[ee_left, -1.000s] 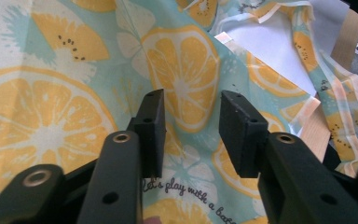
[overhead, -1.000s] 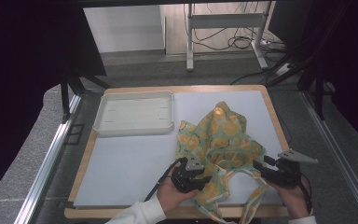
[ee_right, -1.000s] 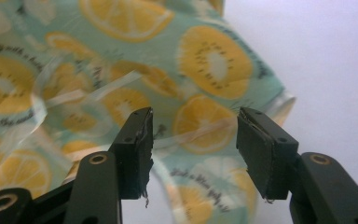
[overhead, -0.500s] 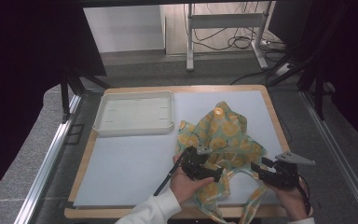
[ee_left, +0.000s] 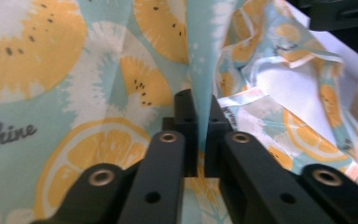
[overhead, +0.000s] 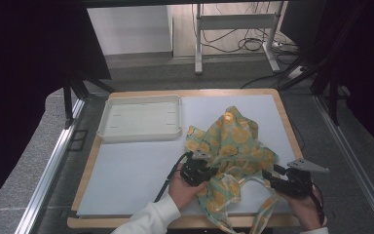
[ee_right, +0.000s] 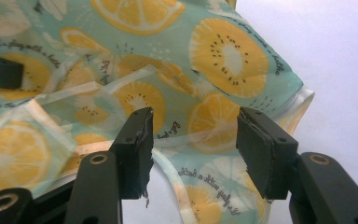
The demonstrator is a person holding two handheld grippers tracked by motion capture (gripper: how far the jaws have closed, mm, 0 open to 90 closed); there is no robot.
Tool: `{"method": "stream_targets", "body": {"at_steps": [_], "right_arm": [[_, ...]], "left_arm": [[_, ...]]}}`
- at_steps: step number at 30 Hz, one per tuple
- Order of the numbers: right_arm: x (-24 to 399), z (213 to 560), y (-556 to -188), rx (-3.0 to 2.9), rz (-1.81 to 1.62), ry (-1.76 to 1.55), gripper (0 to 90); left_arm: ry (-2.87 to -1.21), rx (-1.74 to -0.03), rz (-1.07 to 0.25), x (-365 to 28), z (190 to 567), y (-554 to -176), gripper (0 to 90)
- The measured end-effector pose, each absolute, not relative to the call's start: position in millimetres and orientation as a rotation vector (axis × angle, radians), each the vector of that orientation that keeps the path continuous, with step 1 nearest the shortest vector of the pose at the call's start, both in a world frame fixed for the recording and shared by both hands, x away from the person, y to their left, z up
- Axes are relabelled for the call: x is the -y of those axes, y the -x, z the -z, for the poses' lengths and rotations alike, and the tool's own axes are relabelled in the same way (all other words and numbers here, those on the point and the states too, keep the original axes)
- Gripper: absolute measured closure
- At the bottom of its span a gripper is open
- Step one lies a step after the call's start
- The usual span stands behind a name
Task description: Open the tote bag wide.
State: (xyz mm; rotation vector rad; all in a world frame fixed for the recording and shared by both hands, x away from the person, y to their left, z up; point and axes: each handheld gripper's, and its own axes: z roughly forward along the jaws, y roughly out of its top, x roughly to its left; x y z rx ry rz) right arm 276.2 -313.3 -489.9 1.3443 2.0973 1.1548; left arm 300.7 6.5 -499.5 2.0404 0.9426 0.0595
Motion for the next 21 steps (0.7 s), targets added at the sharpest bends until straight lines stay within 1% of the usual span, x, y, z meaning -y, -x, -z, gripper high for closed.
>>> {"method": "stream_targets", "body": {"at_steps": [8,21], "right_arm": [[316.4,490.3,-276.7,-2.083,-1.151,-1.360,45.7],[316.7,490.3,-277.2,-2.098,-1.141,-1.344,44.8]], "left_arm": [[-2.019,-0.895,-0.038,-20.0,491.3,-296.0,89.8],[-1.996,-0.868,-0.015,-43.5,481.9,-291.5,89.8]]}}
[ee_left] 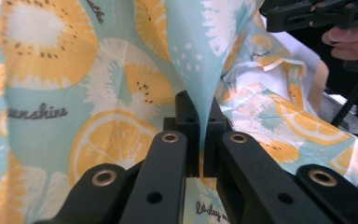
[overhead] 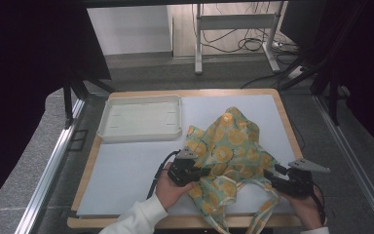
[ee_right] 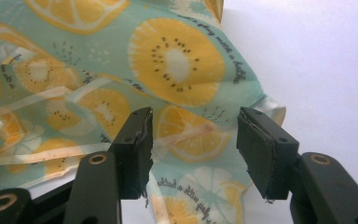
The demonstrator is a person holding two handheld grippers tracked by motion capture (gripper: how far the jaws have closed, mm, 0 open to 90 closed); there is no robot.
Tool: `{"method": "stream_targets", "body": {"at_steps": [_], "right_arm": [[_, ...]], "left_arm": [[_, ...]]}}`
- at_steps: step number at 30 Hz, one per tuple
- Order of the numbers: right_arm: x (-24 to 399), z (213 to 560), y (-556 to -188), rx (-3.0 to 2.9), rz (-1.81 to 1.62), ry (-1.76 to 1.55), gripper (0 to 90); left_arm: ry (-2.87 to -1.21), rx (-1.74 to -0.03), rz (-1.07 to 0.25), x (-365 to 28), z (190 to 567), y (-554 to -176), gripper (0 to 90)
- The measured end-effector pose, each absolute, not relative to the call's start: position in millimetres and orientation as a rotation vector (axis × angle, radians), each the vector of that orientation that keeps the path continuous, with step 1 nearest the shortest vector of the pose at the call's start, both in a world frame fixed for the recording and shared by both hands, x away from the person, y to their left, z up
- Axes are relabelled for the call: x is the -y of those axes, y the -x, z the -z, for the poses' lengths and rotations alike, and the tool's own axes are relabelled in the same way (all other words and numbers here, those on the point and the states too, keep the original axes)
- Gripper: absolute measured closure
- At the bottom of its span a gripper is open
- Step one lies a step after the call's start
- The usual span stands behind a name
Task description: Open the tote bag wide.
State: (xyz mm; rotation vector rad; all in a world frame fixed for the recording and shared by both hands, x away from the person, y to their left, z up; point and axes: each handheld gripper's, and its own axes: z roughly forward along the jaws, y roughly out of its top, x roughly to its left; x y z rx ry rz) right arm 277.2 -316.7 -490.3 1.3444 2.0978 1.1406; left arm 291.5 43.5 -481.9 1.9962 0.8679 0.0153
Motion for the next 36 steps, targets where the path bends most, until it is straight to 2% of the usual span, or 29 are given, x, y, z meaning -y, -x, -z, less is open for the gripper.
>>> {"method": "stream_targets", "body": {"at_steps": [3,12,21,36], "right_arm": [[317.3,488.4,-276.9,-2.091,-1.144,-1.336,42.9],[316.7,477.1,-271.6,-2.117,-1.151,-1.248,29.5],[309.3,487.2,-263.8,-2.217,-1.060,-1.167,29.4],[276.5,489.8,-272.7,-2.271,-1.012,-1.069,29.7]], "left_arm": [[-1.984,-0.870,-0.018,-51.5,478.6,-291.4,89.8],[-1.945,-0.891,-0.010,-76.9,473.9,-295.6,89.8],[-1.892,-0.926,0.016,-99.0,472.4,-302.8,89.8],[-1.904,-0.917,0.023,-93.8,473.6,-302.6,89.8]]}}
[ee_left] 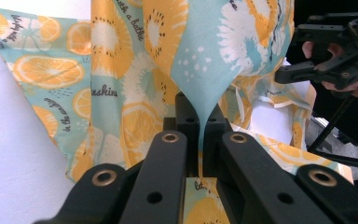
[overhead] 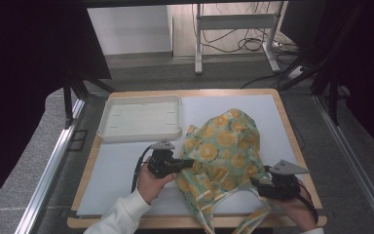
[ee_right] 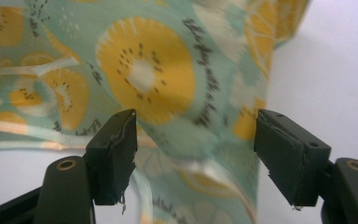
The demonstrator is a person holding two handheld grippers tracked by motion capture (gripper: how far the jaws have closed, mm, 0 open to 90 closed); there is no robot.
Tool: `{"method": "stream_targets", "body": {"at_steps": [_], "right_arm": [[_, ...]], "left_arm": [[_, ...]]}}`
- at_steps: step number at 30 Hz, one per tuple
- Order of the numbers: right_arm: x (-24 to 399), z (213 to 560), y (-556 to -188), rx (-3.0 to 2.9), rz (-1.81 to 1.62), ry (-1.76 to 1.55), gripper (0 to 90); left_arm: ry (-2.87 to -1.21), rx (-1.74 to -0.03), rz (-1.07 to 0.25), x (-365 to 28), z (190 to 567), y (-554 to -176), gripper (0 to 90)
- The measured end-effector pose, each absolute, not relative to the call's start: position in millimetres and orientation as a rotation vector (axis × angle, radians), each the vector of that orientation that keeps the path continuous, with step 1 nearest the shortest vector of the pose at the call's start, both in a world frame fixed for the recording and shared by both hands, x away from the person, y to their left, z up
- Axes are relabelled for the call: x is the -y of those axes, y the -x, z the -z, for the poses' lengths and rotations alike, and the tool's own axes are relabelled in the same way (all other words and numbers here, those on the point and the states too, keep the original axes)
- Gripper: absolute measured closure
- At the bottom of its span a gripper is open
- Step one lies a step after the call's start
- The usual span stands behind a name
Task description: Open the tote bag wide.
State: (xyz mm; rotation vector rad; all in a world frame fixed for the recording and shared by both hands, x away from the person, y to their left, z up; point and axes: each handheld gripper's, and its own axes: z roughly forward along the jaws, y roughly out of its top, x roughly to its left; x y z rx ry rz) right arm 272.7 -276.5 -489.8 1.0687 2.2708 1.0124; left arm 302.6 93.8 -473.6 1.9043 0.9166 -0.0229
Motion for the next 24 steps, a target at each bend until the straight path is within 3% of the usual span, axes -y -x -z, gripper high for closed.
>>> {"method": "stream_targets", "body": {"at_steps": [5,7,12,15,24], "right_arm": [[254.0,495.7,-286.2,-2.302,-0.942,-1.009,31.6],[246.6,495.8,-290.8,-2.285,-0.919,-0.998,39.8],[240.0,491.5,-293.9,-2.254,-0.950,-0.997,74.4],[240.9,484.9,-288.2,-2.224,-0.995,-0.972,84.7],[247.1,457.9,-275.4,-2.169,-1.129,-0.915,88.2]], "left_arm": [[-1.912,-0.912,0.016,-92.9,473.5,-301.7,89.8],[-1.913,-0.911,0.014,-93.7,473.1,-301.6,89.8],[-1.911,-0.911,0.004,-96.7,472.3,-301.4,89.8],[-1.912,-0.909,0.003,-98.2,471.9,-301.6,89.8],[-1.913,-0.883,-0.039,-101.4,462.6,-300.5,89.7]]}}
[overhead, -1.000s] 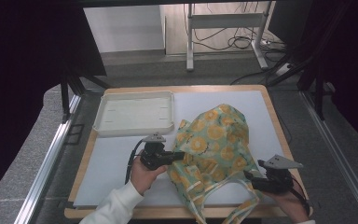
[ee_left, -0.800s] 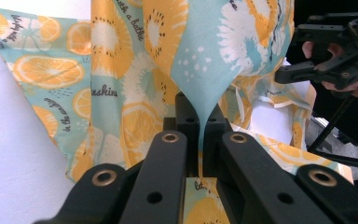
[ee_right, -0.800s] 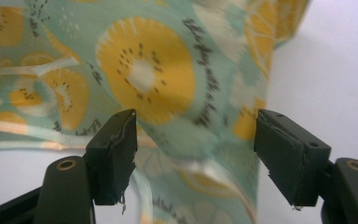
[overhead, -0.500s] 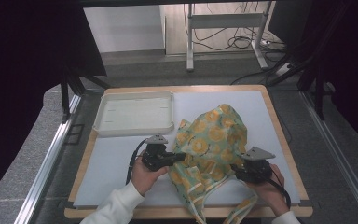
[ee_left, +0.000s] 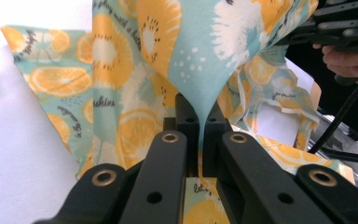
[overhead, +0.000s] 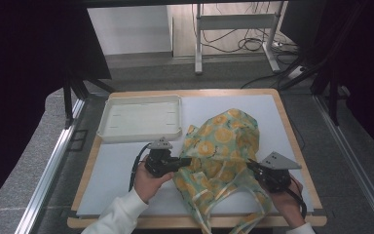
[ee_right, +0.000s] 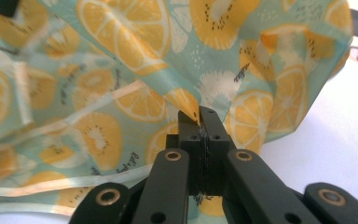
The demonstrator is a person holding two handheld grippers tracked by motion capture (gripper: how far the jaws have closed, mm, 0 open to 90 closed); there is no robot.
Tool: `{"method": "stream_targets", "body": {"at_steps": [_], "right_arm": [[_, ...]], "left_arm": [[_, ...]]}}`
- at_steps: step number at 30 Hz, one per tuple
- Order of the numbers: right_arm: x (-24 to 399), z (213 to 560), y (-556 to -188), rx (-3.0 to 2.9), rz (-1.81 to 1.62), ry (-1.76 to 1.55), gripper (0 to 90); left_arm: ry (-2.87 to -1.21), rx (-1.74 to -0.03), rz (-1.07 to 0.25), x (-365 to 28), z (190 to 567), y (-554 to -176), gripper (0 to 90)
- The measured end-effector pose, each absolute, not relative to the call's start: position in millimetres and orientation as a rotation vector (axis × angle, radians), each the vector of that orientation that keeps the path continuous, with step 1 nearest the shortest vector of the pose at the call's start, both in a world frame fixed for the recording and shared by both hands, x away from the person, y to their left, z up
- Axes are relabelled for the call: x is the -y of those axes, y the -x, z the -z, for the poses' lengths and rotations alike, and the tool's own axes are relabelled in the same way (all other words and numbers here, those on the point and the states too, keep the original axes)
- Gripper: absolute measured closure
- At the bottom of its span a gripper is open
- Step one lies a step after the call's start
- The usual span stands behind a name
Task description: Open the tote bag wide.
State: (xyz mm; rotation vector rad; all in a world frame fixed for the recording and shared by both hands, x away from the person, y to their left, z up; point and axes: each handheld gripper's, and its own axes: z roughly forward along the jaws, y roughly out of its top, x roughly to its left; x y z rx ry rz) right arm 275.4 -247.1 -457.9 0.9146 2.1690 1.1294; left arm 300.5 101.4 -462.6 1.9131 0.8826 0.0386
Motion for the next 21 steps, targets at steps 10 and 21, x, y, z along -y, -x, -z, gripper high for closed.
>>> {"method": "stream_targets", "body": {"at_steps": [10,21], "right_arm": [[251.4,428.8,-274.0,-2.101,-1.207,-0.880,88.3],[252.7,400.8,-279.8,-2.021,-1.269,-0.833,88.4]], "left_arm": [[-1.899,-0.859,-0.041,-104.2,452.5,-303.4,89.6],[-1.880,-0.819,-0.030,-103.5,439.4,-306.7,89.6]]}}
